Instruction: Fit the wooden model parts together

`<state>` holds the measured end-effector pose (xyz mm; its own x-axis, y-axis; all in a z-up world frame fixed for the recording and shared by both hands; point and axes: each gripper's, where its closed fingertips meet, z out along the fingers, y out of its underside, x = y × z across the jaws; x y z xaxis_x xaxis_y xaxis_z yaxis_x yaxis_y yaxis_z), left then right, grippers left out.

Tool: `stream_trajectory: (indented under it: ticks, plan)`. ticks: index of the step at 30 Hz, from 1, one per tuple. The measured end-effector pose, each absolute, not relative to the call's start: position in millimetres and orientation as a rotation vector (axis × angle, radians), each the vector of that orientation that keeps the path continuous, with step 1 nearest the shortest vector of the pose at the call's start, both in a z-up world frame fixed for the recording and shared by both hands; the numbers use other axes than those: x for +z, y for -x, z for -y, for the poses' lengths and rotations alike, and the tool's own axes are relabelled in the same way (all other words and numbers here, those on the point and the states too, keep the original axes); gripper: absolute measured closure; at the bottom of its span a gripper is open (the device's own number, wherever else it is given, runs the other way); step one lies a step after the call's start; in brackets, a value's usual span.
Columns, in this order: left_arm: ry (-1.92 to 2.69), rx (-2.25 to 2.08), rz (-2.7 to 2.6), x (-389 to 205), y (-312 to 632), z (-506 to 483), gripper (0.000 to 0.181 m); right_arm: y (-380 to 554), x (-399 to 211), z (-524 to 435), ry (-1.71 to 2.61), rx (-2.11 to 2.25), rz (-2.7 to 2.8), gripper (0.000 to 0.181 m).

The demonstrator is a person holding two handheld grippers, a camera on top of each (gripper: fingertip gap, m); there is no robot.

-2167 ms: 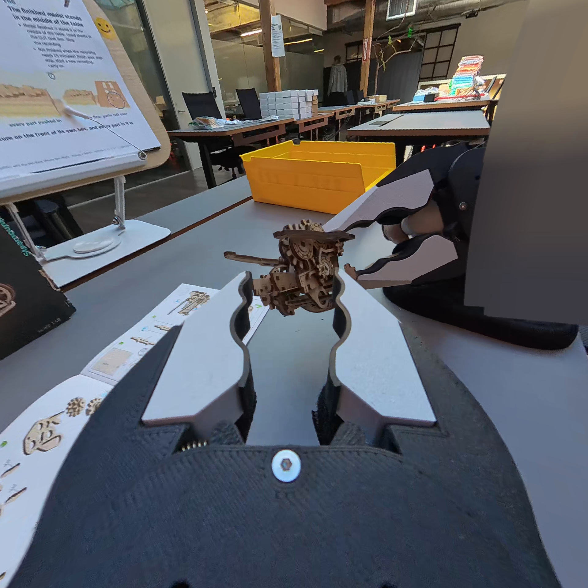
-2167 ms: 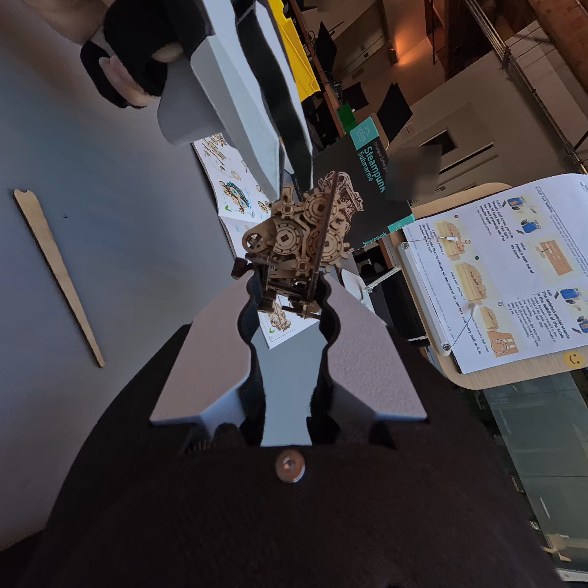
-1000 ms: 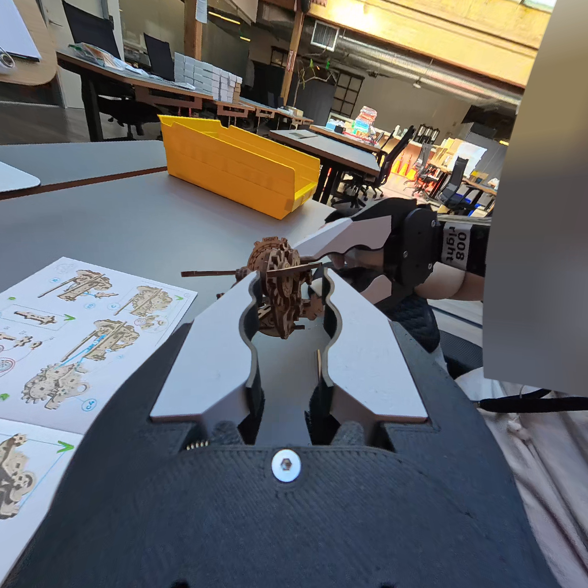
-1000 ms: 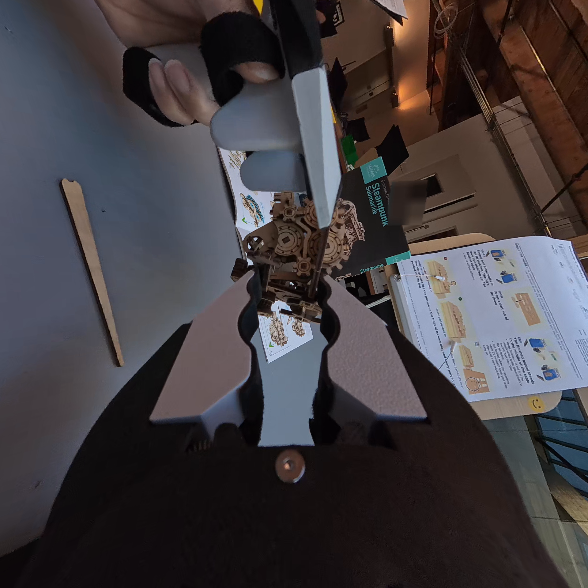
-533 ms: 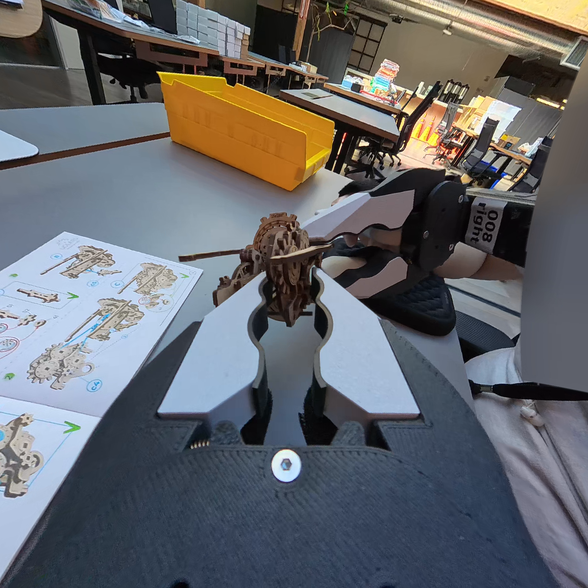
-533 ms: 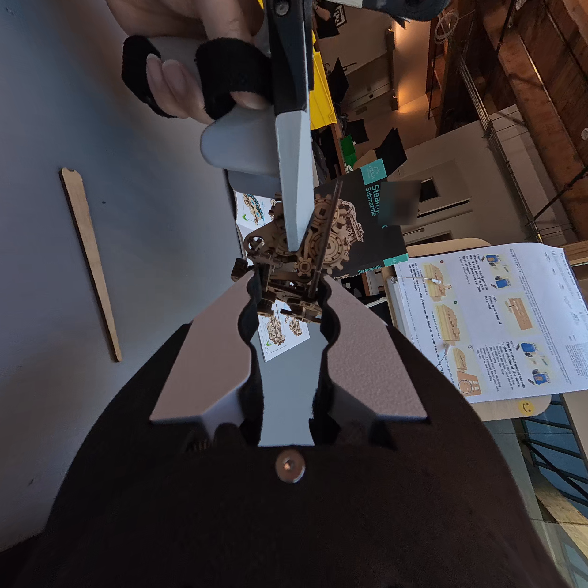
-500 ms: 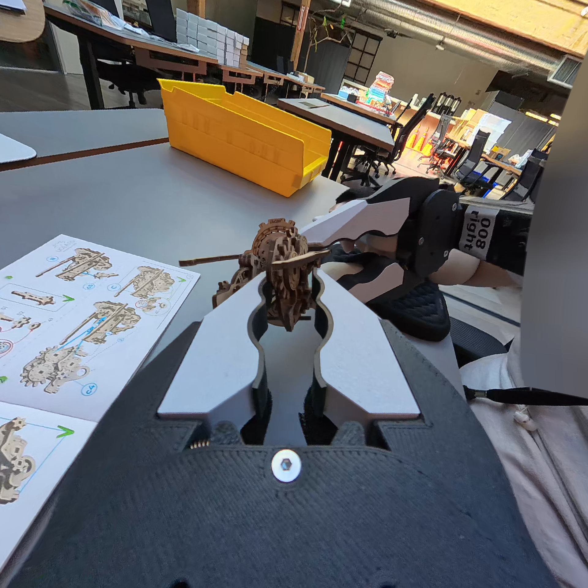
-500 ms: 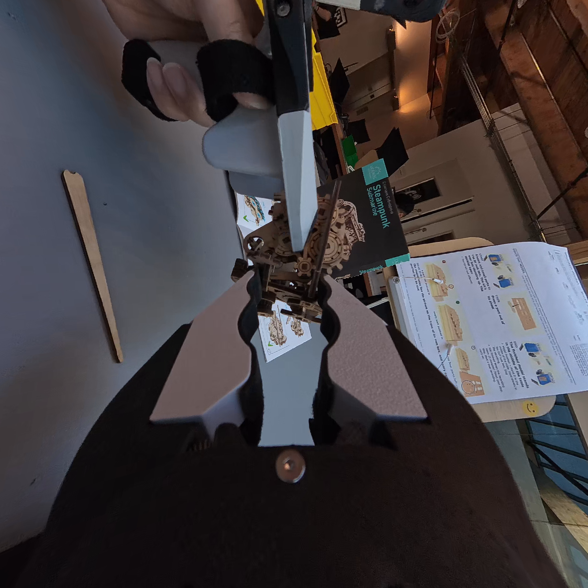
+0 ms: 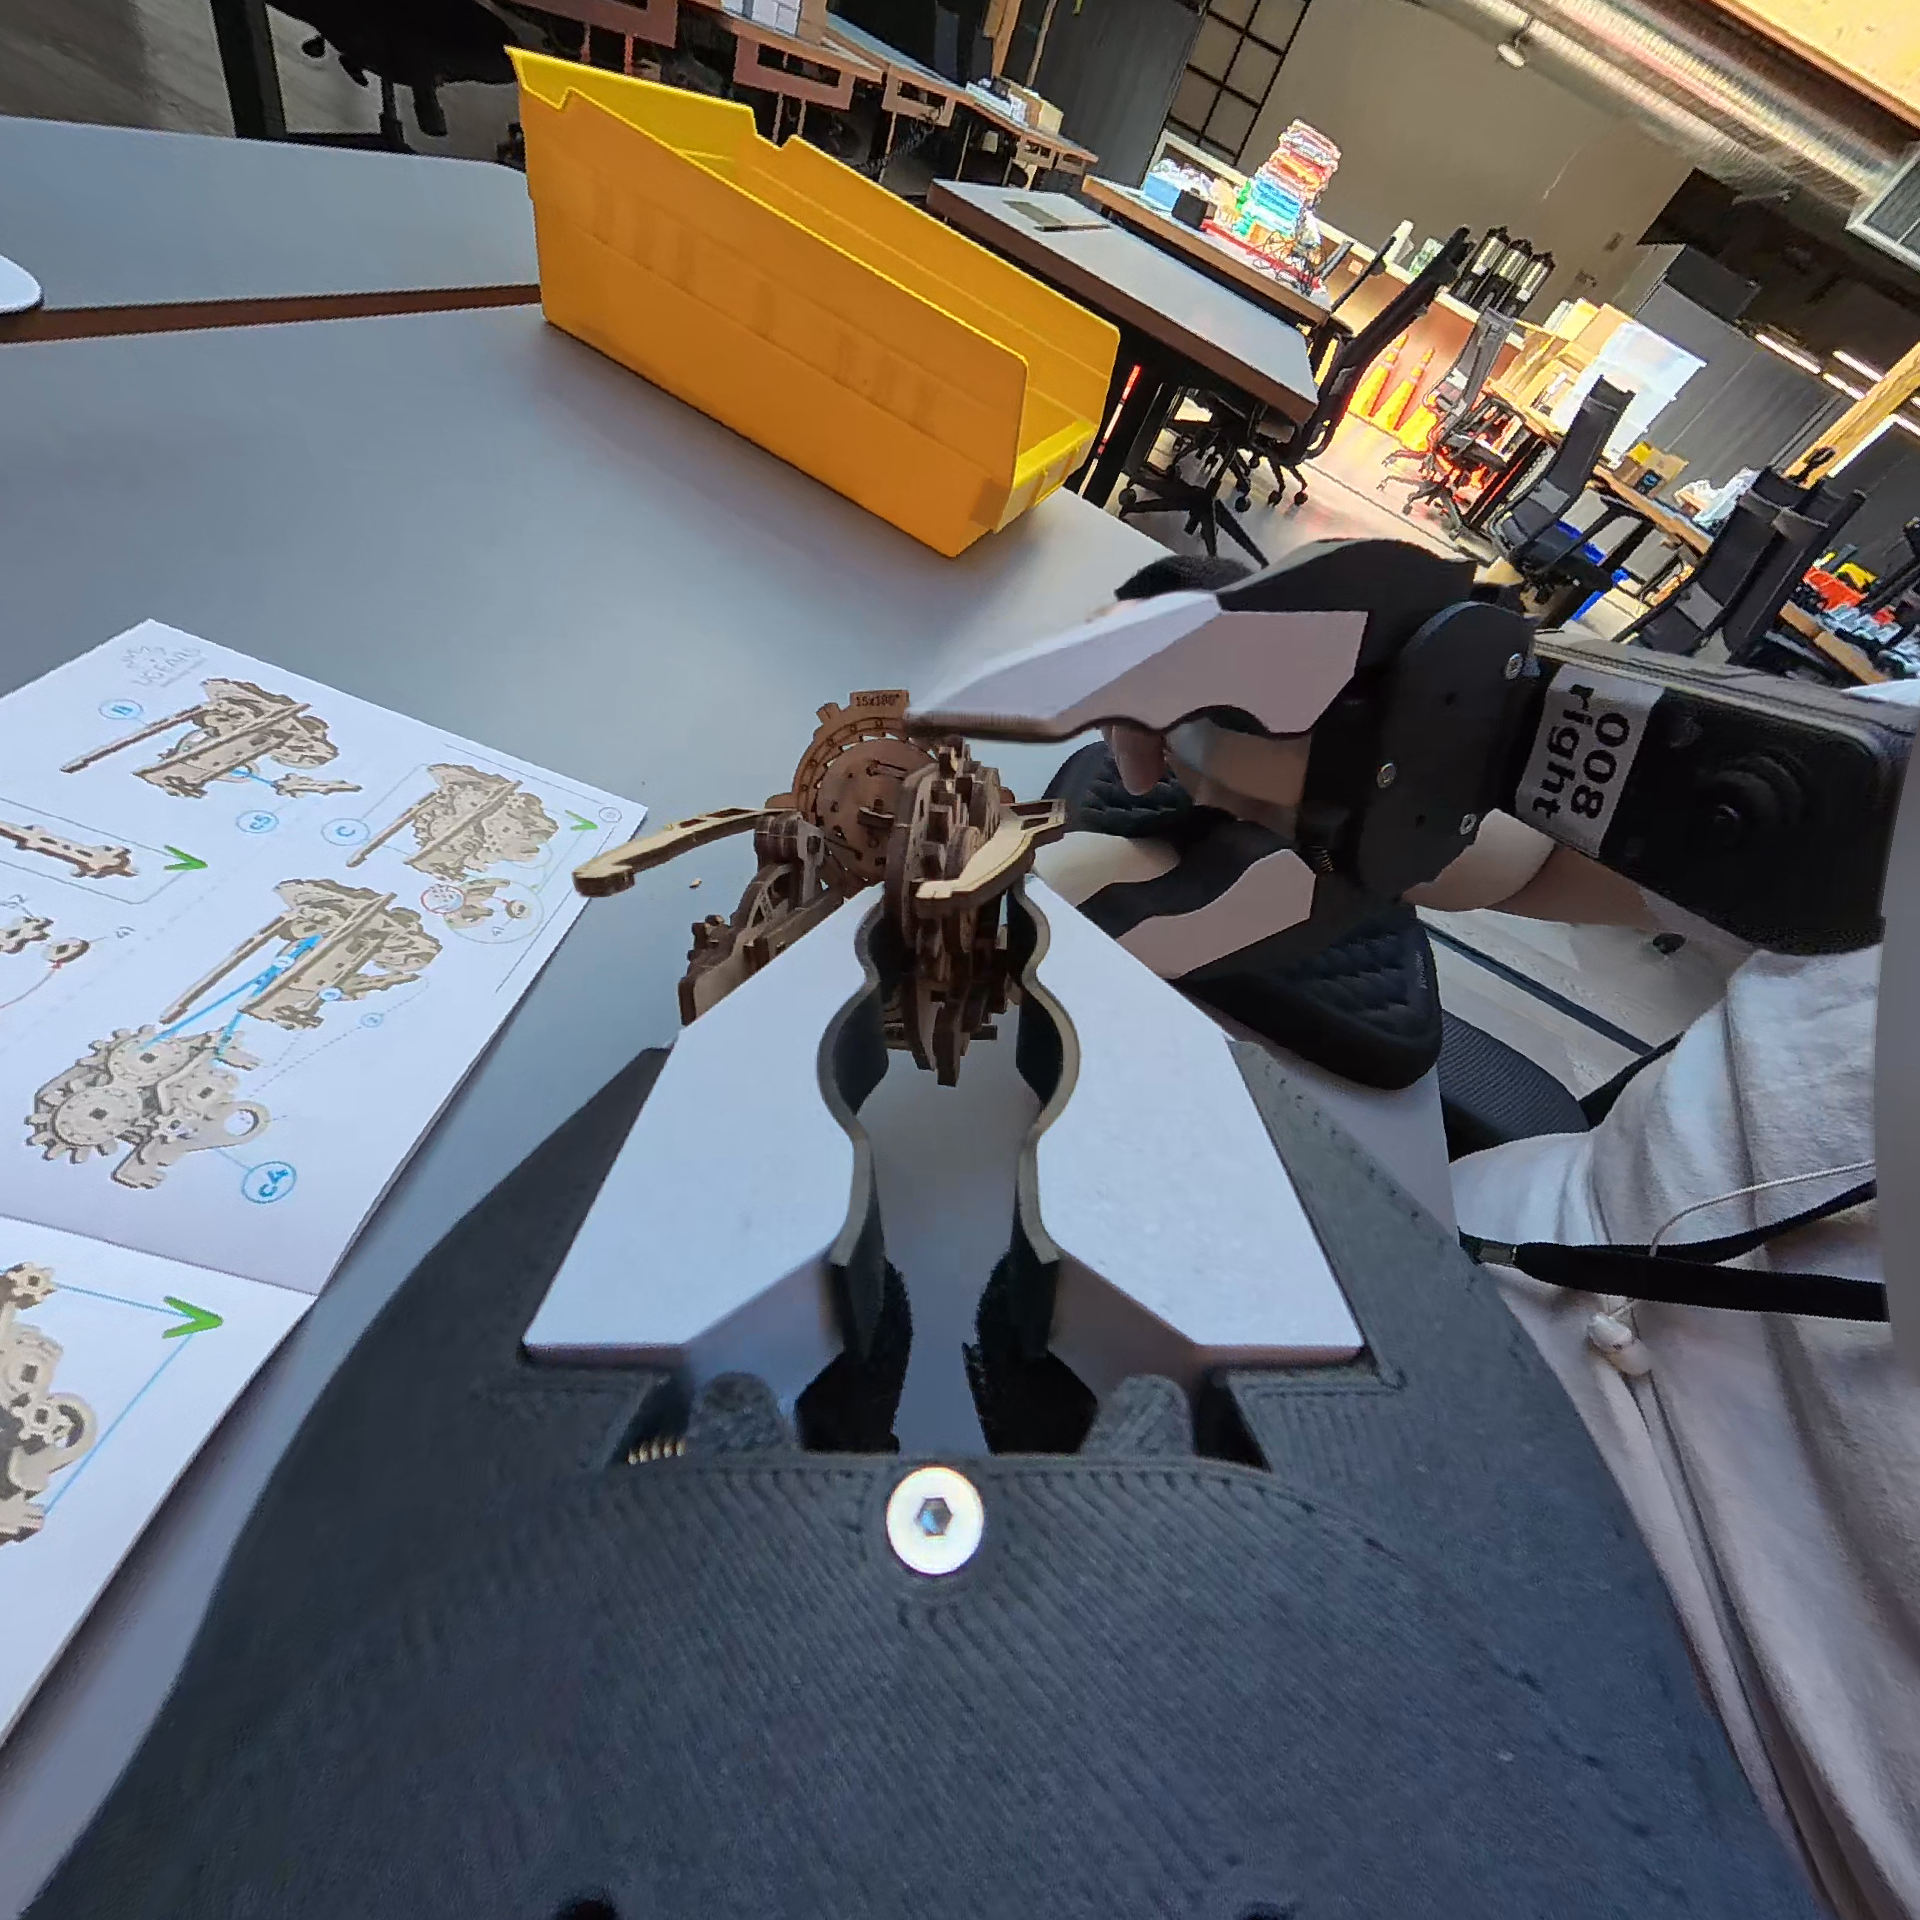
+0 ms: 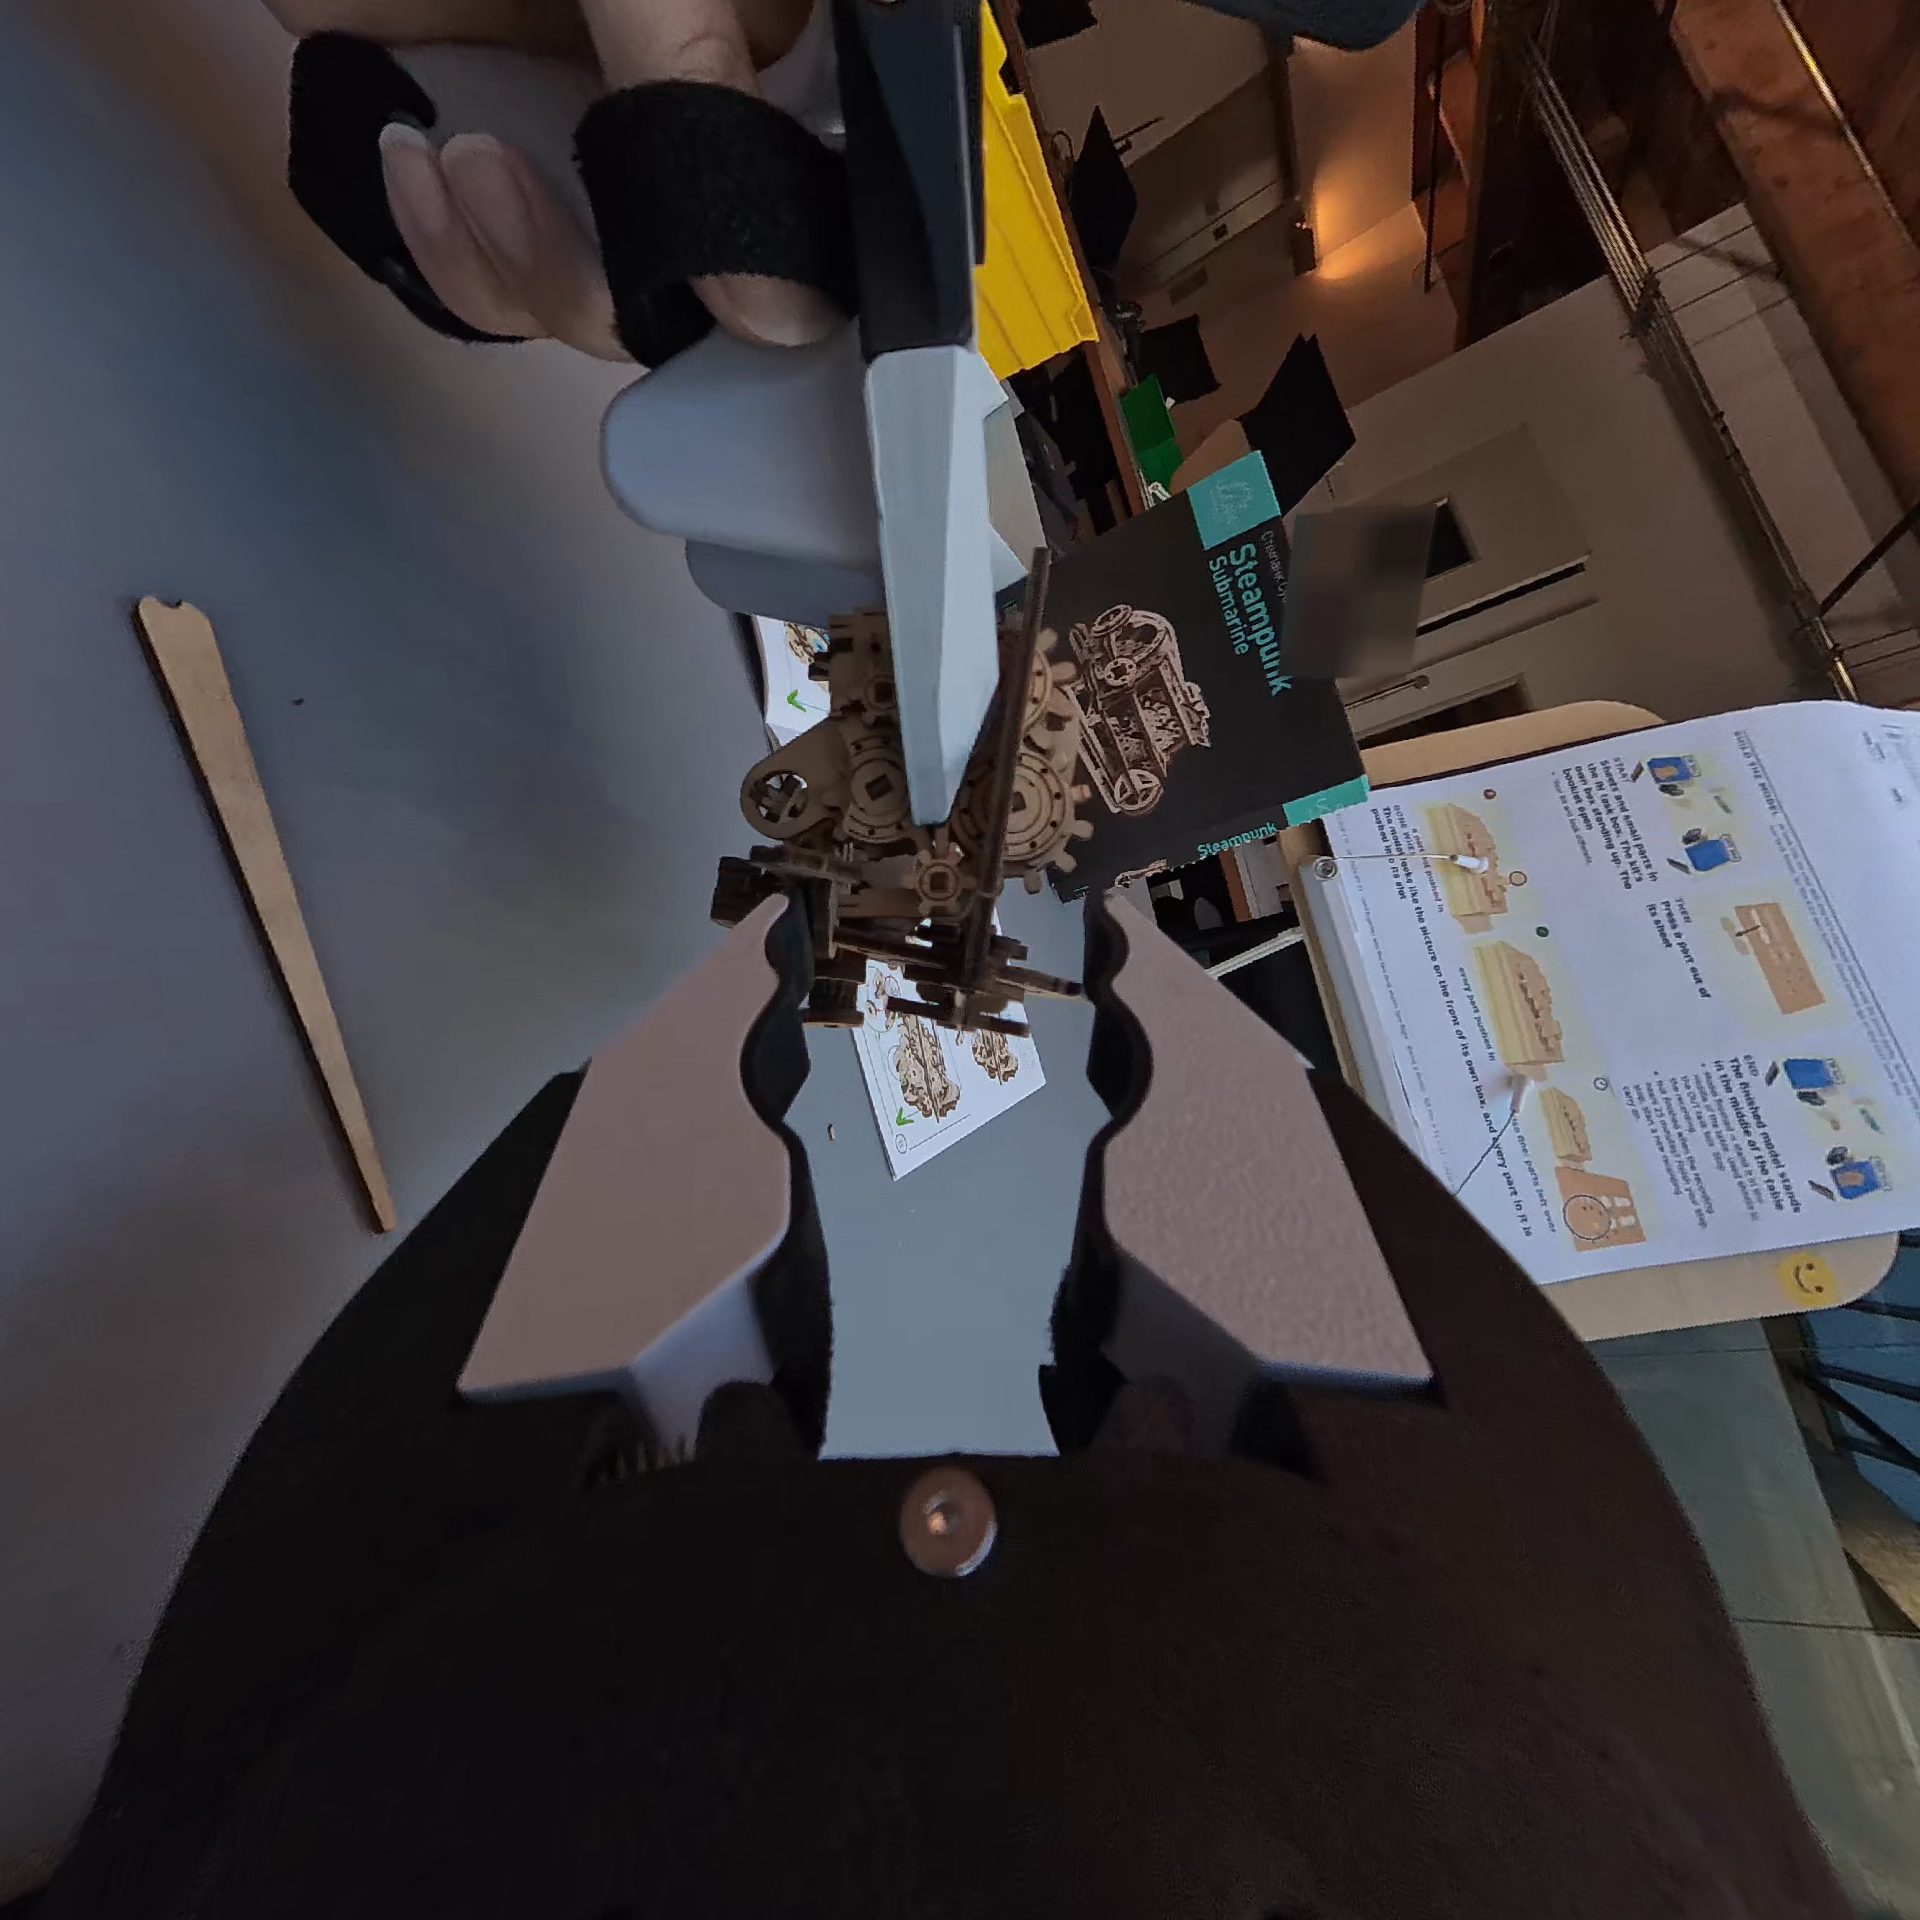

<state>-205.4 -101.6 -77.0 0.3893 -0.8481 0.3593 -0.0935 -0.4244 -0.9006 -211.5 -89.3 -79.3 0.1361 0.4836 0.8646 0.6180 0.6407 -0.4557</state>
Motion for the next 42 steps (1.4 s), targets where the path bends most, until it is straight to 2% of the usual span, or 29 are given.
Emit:
stream_trajectory:
  ticks: [2, 7, 10, 11, 26, 33, 39, 42]
  plan:
    - [1.810, -1.093, -0.835, -79.8, 205.0, 101.3, 0.163, 212.5, -85.5, 91.3, 0.947, -0.155, 1.538, 0.139]
    - [1.831, -1.057, -0.861, -83.5, 204.9, 101.8, 0.163, 213.0, -89.1, 90.4, 0.966, -0.164, 1.555, 0.137]
    - [1.843, -1.045, -0.866, -85.8, 204.4, 101.4, 0.163, 212.5, -91.8, 90.3, 0.972, -0.173, 1.572, 0.141]
    - [1.845, -1.043, -0.866, -86.3, 204.4, 101.3, 0.163, 211.6, -93.2, 90.3, 0.979, -0.174, 1.580, 0.148]
    - [1.892, -1.036, -0.856, -93.3, 206.3, 99.4, 0.163, 212.7, -100.2, 88.7, 1.041, -0.140, 1.588, 0.148]
    - [1.924, -1.017, -0.861, -94.2, 207.1, 97.0, 0.163, 213.4, -102.0, 85.0, 1.133, -0.079, 1.553, 0.145]
    - [1.954, -0.998, -0.875, -98.4, 206.6, 96.9, 0.163, 210.1, -97.2, 77.7, 1.126, -0.130, 1.524, 0.122]
    - [1.981, -0.958, -0.907, -104.4, 205.9, 97.5, 0.163, 212.8, -101.9, 79.7, 1.076, -0.190, 1.564, 0.120]
